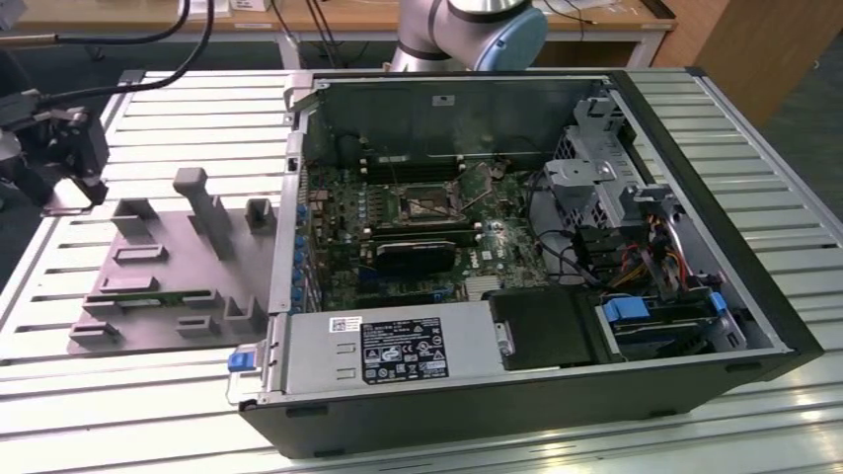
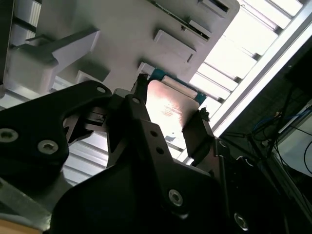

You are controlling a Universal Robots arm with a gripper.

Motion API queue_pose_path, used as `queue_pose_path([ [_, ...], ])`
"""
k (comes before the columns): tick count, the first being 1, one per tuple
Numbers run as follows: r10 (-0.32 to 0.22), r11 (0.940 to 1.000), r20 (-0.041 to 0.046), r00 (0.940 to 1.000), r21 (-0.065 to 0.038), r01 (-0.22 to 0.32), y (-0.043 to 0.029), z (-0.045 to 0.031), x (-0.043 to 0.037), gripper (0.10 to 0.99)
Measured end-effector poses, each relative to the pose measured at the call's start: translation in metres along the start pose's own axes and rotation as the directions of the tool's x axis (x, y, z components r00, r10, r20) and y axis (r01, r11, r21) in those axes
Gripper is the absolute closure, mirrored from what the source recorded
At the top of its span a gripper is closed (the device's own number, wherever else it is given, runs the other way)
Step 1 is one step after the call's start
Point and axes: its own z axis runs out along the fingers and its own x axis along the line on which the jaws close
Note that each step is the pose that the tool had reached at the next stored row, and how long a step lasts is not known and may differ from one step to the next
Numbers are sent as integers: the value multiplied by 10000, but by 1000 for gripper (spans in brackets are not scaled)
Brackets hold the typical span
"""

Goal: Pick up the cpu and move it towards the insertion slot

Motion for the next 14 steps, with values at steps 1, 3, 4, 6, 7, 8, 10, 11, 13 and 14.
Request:
queue_pose_path([
  [1,0,10000,8,10000,0,0,2,-27,-1,545],
  [3,-2,10000,24,10000,0,2,4,-84,-3,545],
  [4,-1,10000,31,10000,-1,1,6,-112,-3,545],
  [6,-2,10000,43,10000,-1,2,9,-176,-5,545],
  [7,-2,10000,51,10000,-2,2,10,-206,-6,545],
  [8,-3,10000,58,10000,-2,3,11,-237,-8,545],
  [10,-3,10000,69,10000,-2,3,14,-299,-9,545],
  [11,-3,10000,76,10000,-3,3,16,-329,-10,545],
  [13,-4,10000,90,10000,-3,4,19,-391,-12,545],
  [14,-4,10000,97,10000,-3,4,20,-419,-13,545],
])
